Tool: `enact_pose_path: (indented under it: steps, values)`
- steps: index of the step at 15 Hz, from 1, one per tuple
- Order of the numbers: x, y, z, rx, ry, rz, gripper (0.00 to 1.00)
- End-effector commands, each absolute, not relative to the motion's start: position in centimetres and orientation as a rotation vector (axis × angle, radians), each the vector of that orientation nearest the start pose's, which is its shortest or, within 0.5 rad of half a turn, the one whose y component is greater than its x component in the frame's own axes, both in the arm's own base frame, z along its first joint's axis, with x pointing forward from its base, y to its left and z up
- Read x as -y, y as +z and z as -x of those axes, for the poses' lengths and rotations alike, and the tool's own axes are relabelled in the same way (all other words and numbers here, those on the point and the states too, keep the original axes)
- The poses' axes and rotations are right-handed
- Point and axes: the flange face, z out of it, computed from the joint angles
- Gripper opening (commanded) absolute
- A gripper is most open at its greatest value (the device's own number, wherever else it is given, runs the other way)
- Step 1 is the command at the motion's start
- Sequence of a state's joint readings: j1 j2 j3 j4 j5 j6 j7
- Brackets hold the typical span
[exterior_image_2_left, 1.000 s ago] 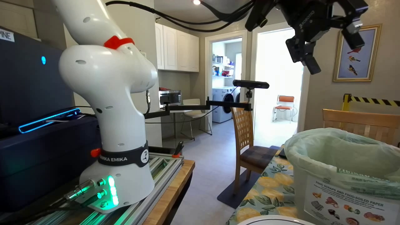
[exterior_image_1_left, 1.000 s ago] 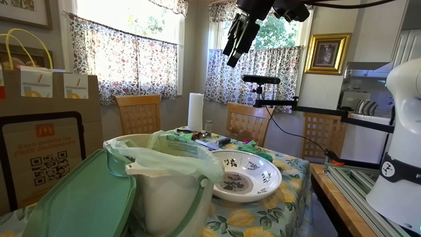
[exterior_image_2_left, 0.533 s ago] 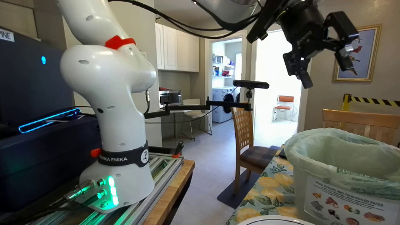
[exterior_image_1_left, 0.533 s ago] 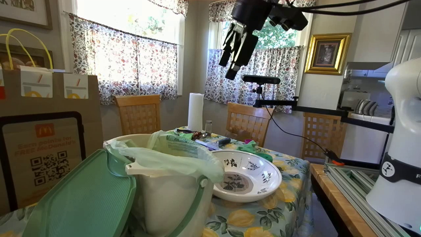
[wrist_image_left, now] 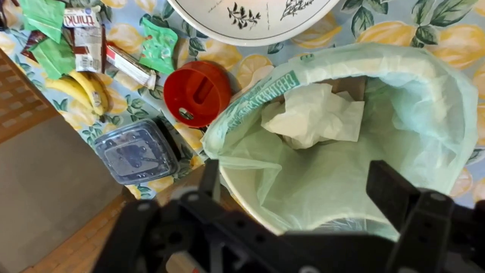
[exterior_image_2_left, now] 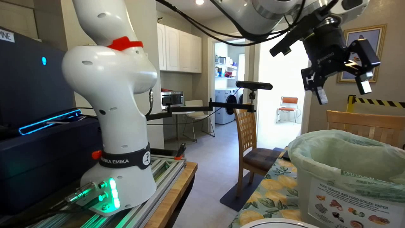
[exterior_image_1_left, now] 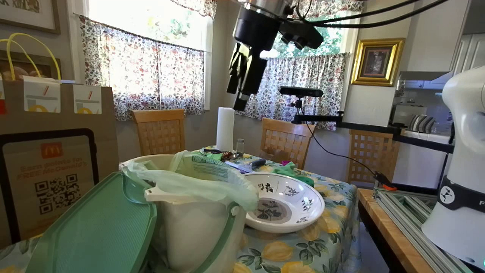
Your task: Cover the edge of the bin with the plastic
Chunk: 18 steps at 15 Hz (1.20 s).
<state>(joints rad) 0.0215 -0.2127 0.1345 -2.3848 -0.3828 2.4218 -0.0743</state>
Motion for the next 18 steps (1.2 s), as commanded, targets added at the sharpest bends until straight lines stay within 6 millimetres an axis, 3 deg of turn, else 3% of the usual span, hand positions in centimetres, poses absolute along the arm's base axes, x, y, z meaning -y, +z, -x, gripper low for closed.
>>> enact_pose_path:
  steps: [1, 7, 12, 18]
  values:
    - [-8.3, 42.3, -53.0, 0.841, -0.420, 3.293, 1.00]
    - [-8.9, 40.6, -57.7, 0.873, -0.388, 3.263, 1.00]
    - [-8.4, 38.3, -60.3, 0.866, -0.335, 3.269, 1.00]
    - [-8.3, 36.8, -62.6, 0.949, -0.394, 3.314, 1.00]
